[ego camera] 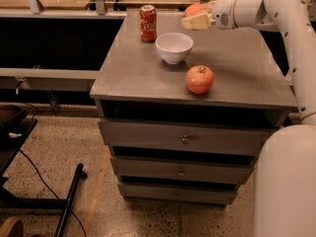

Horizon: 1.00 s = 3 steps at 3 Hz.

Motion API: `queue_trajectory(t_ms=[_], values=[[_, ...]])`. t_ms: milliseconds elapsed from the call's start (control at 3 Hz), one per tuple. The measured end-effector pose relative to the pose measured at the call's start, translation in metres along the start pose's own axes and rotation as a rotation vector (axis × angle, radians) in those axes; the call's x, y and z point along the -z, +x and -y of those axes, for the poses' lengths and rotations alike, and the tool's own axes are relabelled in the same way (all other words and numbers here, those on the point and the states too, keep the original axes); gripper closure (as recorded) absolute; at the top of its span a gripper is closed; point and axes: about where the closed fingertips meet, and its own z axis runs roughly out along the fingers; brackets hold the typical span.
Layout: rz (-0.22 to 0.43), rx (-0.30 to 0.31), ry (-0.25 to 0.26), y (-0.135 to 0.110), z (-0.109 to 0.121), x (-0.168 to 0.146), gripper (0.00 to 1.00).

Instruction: Place orange into white bowl

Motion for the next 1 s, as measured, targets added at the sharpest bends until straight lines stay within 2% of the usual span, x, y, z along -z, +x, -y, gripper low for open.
queue_trajectory(t_ms=[333,667,1000], values=[[-0.031,0.03,-0.095,-0.009,-0.037,-0.027,0.59],[-0.102,0.086,-0.143,-0.011,-0.067,-0.04,0.36],[-0.18,0.132,-0.154,-0.008,-0.086,-0.046,0.05]])
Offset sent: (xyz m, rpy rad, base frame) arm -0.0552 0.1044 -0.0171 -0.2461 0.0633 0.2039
